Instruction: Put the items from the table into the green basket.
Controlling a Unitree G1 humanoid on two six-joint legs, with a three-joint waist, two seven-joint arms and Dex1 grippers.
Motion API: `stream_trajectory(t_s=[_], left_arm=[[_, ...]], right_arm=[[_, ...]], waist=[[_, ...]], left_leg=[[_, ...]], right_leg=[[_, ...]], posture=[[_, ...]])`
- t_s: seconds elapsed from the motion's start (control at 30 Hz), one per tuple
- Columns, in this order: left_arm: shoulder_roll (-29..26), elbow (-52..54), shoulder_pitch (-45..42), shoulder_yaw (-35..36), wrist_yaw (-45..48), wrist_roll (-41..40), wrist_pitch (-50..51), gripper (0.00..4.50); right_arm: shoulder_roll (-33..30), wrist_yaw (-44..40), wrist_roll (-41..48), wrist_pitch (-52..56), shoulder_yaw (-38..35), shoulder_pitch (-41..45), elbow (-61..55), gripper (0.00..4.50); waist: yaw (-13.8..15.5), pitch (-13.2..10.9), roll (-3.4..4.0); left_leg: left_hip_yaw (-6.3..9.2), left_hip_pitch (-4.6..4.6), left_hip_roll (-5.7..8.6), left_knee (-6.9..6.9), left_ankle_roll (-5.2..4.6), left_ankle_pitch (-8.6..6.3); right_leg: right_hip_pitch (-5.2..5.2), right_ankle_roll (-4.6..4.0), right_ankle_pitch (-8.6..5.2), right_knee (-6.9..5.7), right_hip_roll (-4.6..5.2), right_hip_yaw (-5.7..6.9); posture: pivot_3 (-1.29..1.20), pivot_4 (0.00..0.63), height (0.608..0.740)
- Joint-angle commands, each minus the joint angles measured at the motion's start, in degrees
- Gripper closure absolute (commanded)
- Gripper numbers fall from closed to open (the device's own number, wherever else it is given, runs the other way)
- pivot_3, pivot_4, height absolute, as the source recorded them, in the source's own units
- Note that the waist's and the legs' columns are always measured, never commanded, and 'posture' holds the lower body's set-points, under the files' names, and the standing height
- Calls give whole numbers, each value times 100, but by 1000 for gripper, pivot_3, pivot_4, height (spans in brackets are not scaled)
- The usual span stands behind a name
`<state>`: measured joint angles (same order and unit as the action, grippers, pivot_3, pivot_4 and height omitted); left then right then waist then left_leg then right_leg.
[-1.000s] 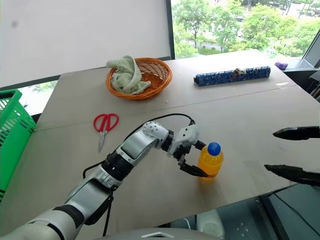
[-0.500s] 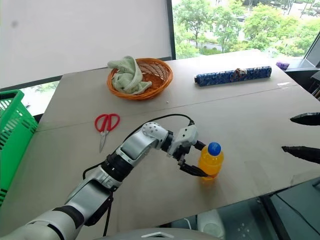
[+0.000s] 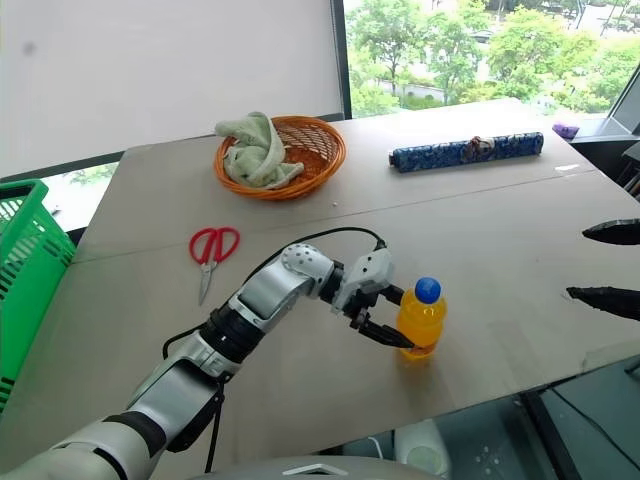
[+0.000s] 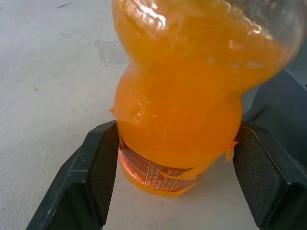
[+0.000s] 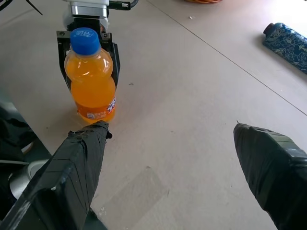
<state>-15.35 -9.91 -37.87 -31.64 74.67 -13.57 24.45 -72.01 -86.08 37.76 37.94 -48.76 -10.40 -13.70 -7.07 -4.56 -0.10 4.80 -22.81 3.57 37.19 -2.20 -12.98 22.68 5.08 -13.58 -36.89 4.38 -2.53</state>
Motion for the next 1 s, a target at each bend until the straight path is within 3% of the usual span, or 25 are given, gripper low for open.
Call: stream_trajectory(t_s=[0.03, 0.23, 0.47, 0.63, 0.8, 1.0], left_arm=[[-40, 159, -13, 202, 48, -63, -114, 1581], [-150, 195, -86, 822, -369, -226, 14, 1581], [-510, 329, -51, 2352, -1724, -386, 356, 1581], [-831, 877, 112, 3335, -2705, -476, 681, 1581], [-1215, 1618, 274, 4282, -3640, -564, 1052, 1581], [-1680, 1751, 111, 5511, -5115, -264, 1078, 1581]], right_arm=[[6, -349, 71, -30, -394, 26, -32, 0], [168, 278, 605, 167, -131, 543, -284, 0], [944, 2667, 699, 184, 2079, 3103, -778, 0], [1908, 3852, 379, 343, 3337, 4917, -401, 0], [2556, 4039, 200, 288, 3933, 5808, -40, 0], [2825, 3749, 373, 309, 4169, 5997, -145, 0]], waist=[[0, 1, 1], [-28, -3, 5], [-68, 7, 26], [118, 9, 23], [415, 19, 14], [788, 24, -3]], left_leg=[[0, 0, 0, 0, 0, 0], [-2, 2, -1, 1, 0, 0], [-3, 6, -9, 5, 2, 3], [2, -8, -7, 2, 2, 2], [7, -57, -7, -6, 30, 17], [13, -101, 2, 1, 35, 20]], right_leg=[[0, 0, 0, 0, 0, 0], [0, 2, 2, 0, -1, -3], [1, 10, 18, -1, -9, -13], [16, -10, 37, 0, -6, -12], [80, -30, 51, -17, -11, -13], [117, -32, 58, -11, -11, -6]], posture=[[-250, 48, 740], [-248, 47, 740], [-140, 25, 740], [-51, 6, 740], [27, 0, 740], [82, 0, 740]])
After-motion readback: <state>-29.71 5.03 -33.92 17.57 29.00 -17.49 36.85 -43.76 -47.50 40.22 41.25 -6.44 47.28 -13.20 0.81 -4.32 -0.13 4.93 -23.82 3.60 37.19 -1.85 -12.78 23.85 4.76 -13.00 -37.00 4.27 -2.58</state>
